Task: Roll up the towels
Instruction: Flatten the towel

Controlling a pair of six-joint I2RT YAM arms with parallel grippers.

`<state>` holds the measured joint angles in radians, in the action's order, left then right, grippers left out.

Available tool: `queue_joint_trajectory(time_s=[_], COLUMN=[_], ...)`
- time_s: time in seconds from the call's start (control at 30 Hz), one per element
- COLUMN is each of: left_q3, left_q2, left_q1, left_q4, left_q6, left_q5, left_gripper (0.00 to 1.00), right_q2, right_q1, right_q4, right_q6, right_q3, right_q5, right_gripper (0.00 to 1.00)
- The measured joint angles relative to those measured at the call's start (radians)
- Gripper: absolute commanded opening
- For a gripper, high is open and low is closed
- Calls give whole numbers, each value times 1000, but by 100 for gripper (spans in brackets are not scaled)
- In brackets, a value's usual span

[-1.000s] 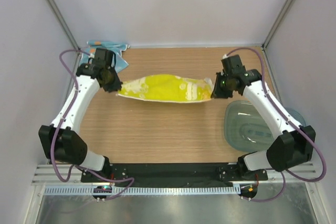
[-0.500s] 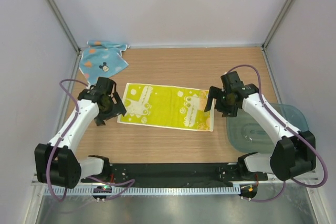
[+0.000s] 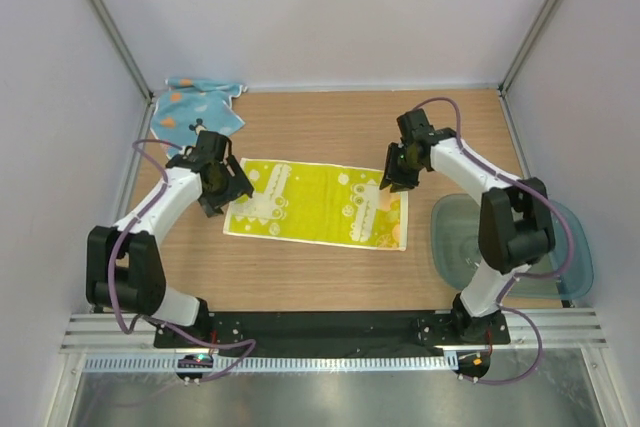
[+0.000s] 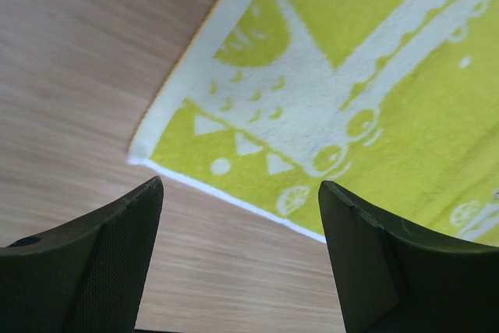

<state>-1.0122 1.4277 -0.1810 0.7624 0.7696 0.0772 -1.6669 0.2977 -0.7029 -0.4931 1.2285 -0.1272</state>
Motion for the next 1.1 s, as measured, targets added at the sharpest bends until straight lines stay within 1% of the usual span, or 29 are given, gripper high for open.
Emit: queue_joint_trajectory(time_s=[0.17,0.3,0.4,0.53,0.83,1.1], left_q3=[-106,-171,-198,-203,-180,-175], left_q2=[128,237,319,402,409,372], left_q1=[0,0,-1,-1,8,46], left_q4=[-117,-207,-241,-257,-252,-199], left_q6=[8,9,13,30,56,56], left_q5=[-89,-150,-172,-172,-70,26], left_gripper=[79,76,74,74,74,75], right_q2=[-186,-284,-353,-409,-473,-482], right_q1=[0,0,-1,-7,-10,-12], right_q4=[32,37,42,33,34,39], right_q6=[9,17,23,27,35,35], right_q3=[118,178,218,284,374,385], right_q5=[-1,8,10,2,-35,-53], right_gripper=[35,35,34,34,33,34])
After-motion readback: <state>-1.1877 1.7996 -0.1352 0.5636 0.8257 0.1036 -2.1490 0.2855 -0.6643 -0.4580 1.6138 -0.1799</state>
